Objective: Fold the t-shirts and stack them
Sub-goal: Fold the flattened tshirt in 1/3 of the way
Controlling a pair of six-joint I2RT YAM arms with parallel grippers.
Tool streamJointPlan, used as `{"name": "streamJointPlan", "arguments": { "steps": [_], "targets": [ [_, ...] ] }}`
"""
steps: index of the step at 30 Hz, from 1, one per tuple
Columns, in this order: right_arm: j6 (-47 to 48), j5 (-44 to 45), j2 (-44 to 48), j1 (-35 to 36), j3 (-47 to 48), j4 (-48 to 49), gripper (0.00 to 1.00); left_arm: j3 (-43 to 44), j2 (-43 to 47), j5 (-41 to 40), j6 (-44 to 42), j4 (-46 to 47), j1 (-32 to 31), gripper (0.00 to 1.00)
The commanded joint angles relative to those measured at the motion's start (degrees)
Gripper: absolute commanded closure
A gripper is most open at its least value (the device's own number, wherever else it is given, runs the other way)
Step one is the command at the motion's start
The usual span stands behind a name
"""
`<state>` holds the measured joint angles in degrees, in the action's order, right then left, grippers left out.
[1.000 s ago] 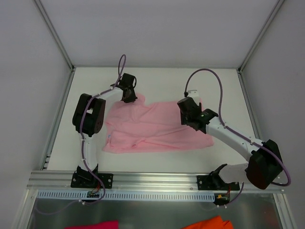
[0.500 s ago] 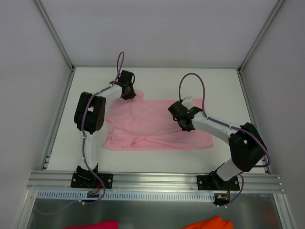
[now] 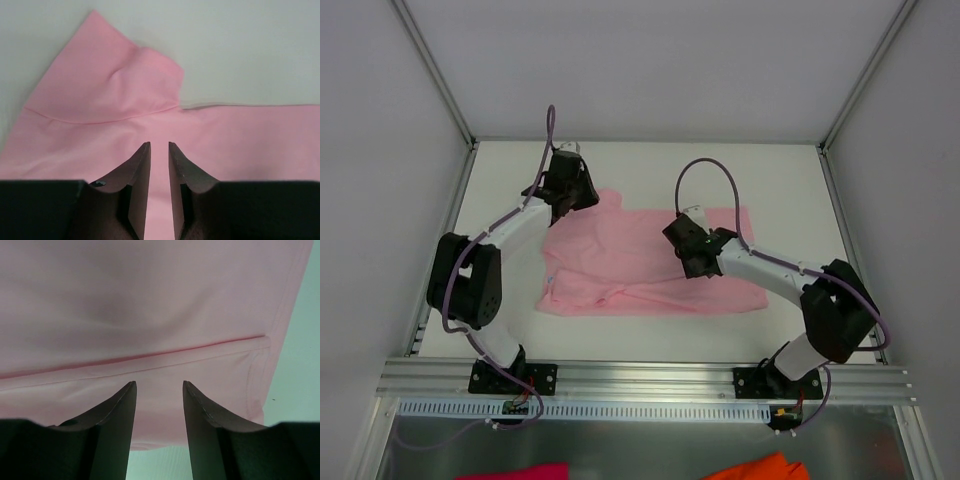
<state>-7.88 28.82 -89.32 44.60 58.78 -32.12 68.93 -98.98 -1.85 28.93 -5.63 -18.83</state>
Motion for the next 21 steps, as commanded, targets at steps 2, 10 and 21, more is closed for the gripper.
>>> {"name": "streamJointPlan", "arguments": {
  "steps": [2,10,21],
  "targets": [
    [1.11,-2.27,-0.59,0.49,1.24,0.65,0.54,-1.60,6.50,-2.28,-1.77,1.50,-3.57,0.78],
    [4.09,-9.38,-6.66,0.66,0.63,7.14,0.59,-5.47,10.91,-3.16,-0.54,1.50,-5.87,0.79],
    [9.72,-23.10,-2.88,5.32,0.55,11.55,0.61,-8.46,11.62,-6.06,-0.01,2.29,-8.68,0.79]
  ]
}}
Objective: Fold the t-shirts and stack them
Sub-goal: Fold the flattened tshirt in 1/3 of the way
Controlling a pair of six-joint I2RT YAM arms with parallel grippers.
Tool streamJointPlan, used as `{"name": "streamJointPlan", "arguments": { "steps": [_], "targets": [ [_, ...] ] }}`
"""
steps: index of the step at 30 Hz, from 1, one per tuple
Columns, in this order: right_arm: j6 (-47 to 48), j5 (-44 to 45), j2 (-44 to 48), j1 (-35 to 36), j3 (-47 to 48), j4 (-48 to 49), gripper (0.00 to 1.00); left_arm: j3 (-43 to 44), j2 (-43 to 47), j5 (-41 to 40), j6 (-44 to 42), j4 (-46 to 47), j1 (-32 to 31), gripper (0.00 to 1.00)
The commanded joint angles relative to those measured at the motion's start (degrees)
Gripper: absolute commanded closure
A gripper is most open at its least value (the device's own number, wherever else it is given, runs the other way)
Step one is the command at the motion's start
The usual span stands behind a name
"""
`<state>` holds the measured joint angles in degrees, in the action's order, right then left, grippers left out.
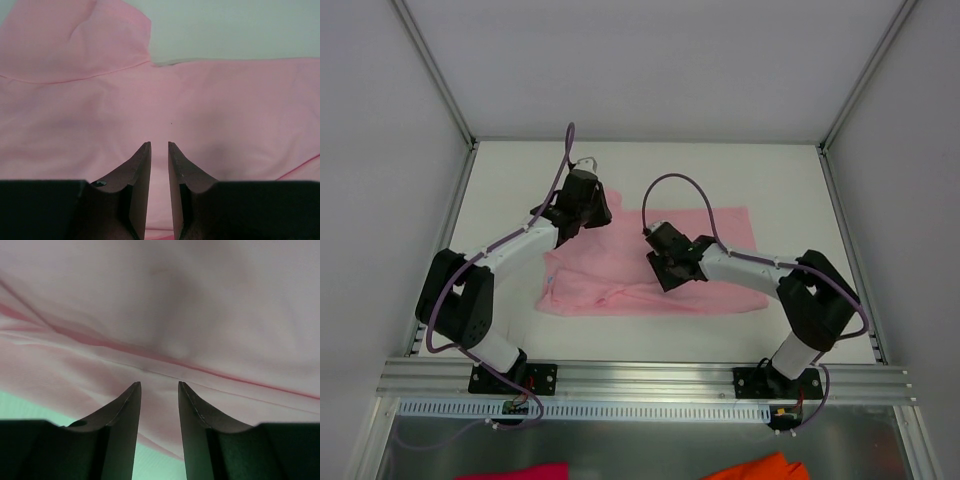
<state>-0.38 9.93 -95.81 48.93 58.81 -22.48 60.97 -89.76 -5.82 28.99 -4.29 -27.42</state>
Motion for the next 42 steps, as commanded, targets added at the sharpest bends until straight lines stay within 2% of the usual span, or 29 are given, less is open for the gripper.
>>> {"name": "streamJointPlan", "arguments": {
  "steps": [1,7,16,20,35,36,37,39,42],
  "targets": [
    [2.32,-5.00,3.87,1.52,0.17,3.04,0.61,-0.50,2.13,-1.91,0.01,1.04,-0.09,0.79],
    [5.04,-9.32,1.60,4.33,2.80,3.76,0.61,-0.15,0.64,-1.47,0.19,1.48,-0.79,0.80],
    [8.82,-16.61,-5.35,4.95,9.13,2.97,0.61,-0.94,1.07,-2.08,0.27,1.83,-0.88,0.80],
    [10.13,-16.79,-7.90,5.04,11.86,1.48,0.61,-1.38,1.60,-2.70,0.27,1.92,-0.88,0.80],
    [13.39,-17.40,-10.72,5.04,12.82,3.58,0.61,-1.91,2.48,-4.11,-0.25,1.75,-0.79,0.80],
    [13.56,-17.49,-10.45,5.04,12.65,3.93,0.64,-1.91,2.57,-4.02,-0.25,1.83,-0.88,0.80],
    [13.74,-17.49,-10.28,5.04,12.39,4.54,0.79,-1.91,2.48,-4.11,-0.34,1.83,-0.88,0.80],
    [14.00,-17.23,-10.19,5.04,12.30,4.73,0.98,-1.99,2.65,-4.11,-0.34,1.83,-0.88,0.80],
    [14.18,-16.36,-10.71,5.04,12.56,5.69,0.99,-2.26,2.83,-3.93,-0.34,1.92,-0.88,0.80]
  ]
}}
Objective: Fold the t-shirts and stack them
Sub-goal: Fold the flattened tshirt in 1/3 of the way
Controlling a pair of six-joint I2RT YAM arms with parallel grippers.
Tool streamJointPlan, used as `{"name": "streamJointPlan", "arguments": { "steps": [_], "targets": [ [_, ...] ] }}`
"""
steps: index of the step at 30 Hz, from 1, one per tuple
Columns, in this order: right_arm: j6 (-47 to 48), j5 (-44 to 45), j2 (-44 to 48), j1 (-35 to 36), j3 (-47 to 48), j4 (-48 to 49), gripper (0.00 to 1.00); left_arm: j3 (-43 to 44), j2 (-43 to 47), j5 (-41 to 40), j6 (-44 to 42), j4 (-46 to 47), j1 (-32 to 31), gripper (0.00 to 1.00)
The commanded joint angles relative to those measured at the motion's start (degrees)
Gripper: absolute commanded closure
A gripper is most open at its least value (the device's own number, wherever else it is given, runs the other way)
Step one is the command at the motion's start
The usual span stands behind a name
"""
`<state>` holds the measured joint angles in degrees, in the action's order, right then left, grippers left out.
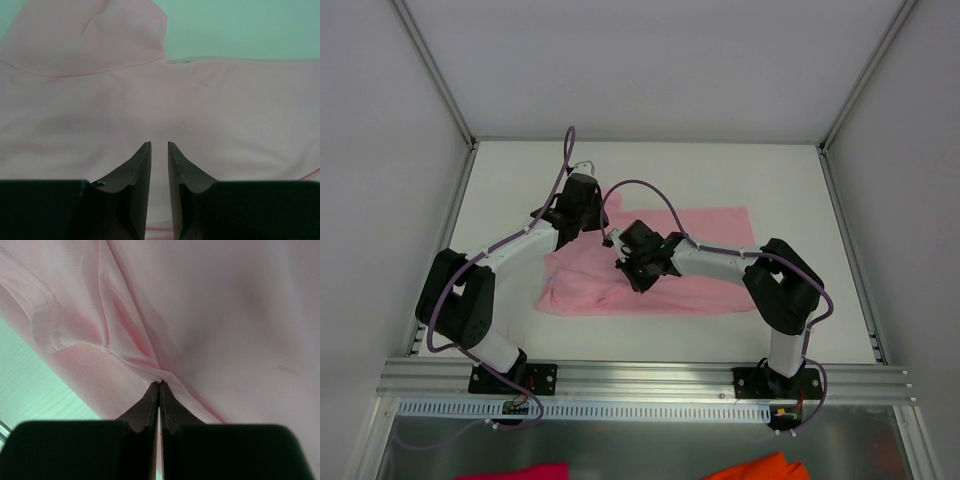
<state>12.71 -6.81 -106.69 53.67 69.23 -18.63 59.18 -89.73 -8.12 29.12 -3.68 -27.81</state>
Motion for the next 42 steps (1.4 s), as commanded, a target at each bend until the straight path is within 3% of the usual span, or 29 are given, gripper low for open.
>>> {"name": "streamJointPlan", "arguments": {
  "steps": [1,12,14,17,19,32,42],
  "targets": [
    [1.26,0.65,0.08,0.30,2.31,2.11,0.99,-0.55,2.90,-1.55,-0.47,1.40,-0.40,0.80],
    [2.49,8.63,0.96,0.73,1.08,9.05,0.96,-1.26,2.90,-1.28,-0.82,1.75,-0.49,0.80],
    [2.85,10.58,1.40,0.91,0.82,10.28,0.91,-1.26,2.81,-1.28,-0.82,1.75,-0.49,0.80],
    [3.64,10.68,1.75,1.17,0.73,10.29,0.69,-1.17,2.55,-1.20,-0.82,1.93,-0.49,0.80],
    [4.25,9.98,1.84,1.70,1.25,9.67,0.62,-1.08,2.11,-1.11,-0.91,1.93,-0.40,0.80],
    [6.98,1.10,3.77,2.93,3.54,9.14,0.61,-0.99,1.31,-1.02,-1.09,2.10,-0.49,0.80],
    [7.59,0.74,1.14,2.93,5.82,9.58,0.61,-1.96,2.46,-1.72,-1.18,1.84,-0.40,0.80]
  ]
}}
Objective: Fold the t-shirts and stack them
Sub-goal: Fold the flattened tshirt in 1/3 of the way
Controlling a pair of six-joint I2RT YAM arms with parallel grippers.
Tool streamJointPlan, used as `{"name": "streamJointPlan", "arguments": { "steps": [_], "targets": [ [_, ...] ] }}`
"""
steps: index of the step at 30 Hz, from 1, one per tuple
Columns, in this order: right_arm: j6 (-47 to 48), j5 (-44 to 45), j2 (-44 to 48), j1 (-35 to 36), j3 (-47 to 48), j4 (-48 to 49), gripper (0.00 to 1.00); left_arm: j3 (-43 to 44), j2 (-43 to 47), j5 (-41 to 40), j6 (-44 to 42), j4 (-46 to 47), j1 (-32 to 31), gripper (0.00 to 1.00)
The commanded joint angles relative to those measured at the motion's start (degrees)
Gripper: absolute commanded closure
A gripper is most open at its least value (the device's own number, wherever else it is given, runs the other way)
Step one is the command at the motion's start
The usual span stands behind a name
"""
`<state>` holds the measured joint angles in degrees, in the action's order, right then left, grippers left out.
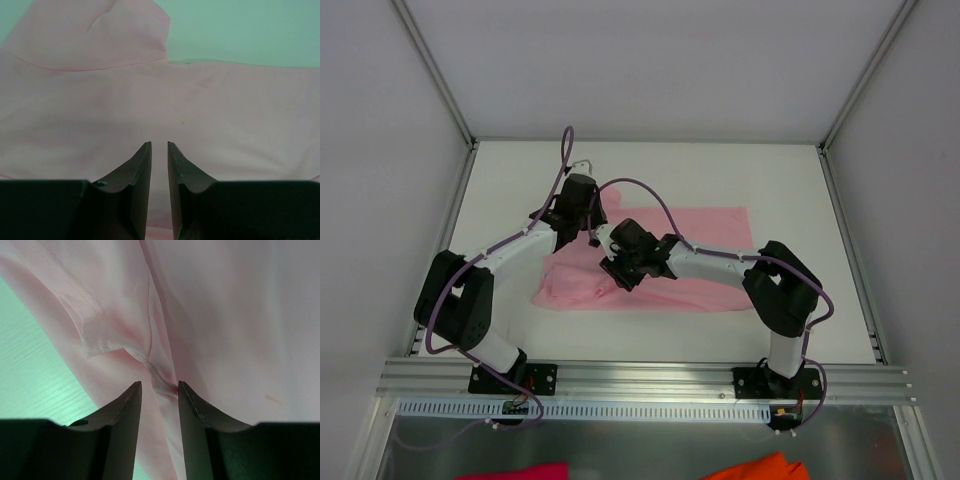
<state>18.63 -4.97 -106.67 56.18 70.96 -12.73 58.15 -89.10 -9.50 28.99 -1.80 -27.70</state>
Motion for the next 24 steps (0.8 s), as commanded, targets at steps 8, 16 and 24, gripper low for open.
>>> {"name": "streamJointPlan", "arguments": {
  "steps": [8,16,24],
  "targets": [
    [2.20,0.57,-0.47,0.42,4.19,5.52,0.94,-2.16,3.93,-2.10,-1.48,-0.66,-0.51,0.80],
    [4.48,8.39,-0.73,0.24,2.78,8.24,0.99,-3.31,5.52,-2.81,-1.66,-0.74,-0.60,0.80],
    [9.05,21.04,-2.48,0.24,1.72,17.65,0.99,-4.18,6.13,-3.16,-1.84,-0.74,-0.60,0.80]
  ]
}}
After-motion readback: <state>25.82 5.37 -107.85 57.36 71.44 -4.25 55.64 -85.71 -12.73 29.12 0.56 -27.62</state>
